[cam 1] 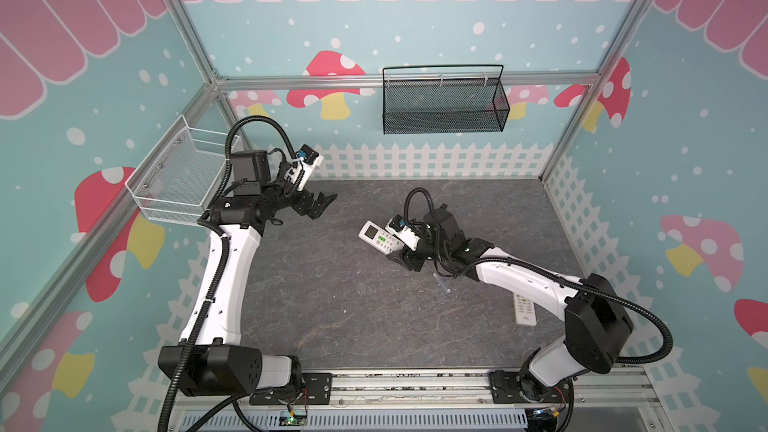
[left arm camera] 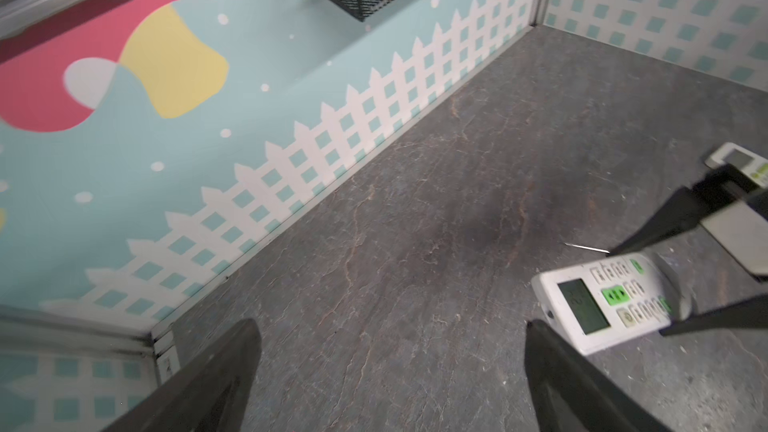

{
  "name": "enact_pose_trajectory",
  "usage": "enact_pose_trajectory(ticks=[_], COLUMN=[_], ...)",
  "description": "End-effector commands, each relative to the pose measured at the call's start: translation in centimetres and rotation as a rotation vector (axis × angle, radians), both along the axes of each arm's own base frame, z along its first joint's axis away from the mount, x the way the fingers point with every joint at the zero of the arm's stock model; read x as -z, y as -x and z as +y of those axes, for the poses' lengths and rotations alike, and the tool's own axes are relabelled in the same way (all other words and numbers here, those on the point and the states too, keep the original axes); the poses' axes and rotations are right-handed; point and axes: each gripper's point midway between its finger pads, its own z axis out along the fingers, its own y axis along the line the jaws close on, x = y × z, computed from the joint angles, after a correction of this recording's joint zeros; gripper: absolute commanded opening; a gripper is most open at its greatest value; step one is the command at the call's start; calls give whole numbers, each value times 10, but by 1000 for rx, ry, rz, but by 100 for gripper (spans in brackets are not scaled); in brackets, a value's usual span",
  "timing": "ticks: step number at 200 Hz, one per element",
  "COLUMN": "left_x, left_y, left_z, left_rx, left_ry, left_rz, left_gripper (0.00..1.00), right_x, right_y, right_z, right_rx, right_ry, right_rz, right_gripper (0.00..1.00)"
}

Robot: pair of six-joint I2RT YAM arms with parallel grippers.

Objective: Unload the batteries from the remote control
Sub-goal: 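Lift the remote with the right gripper while the left arm reaches in, then grasp the remote's end with the left gripper and release it from the right gripper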

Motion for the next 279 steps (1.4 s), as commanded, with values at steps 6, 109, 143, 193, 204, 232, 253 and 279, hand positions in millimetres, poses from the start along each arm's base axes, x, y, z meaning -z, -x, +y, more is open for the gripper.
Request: enact_pose_trajectory(ticks=[6,109,143,193,204,232,253,279], left_x=[8,8,49,71,77,85,83,86], left_y=[25,84,83,65,59,48,50,51], left_z=[-31,-124,-127,-138,-140,-148,-153,-157], left_rx=[238,904,1077,1141,1132,1088,1070,1070], left_ry=[-149,-345,-534,-639,-664,-685,-657,-643], left_rz=[-54,-487,-642,-891,-944,-1079,-1145,-1165], left_gripper=[99,96,96,91,90,85,76,69], right_x=[-25,-59,-57,-58,-57,-58,-50,-43], right_y=[19,17,16,11,10,11,10,8], right_z=[1,-60,-64,-55,-53,-50,-45,-41], right_rx=[-177,-339,-404,-448,-449,-466,-459,-465], right_ry=[-75,-176,-195,-258,-261,-281,-261,-253], right_rz=[-58,40,107,172,185,189,206,219], right_gripper=[37,32,29,27,26,25,25,25])
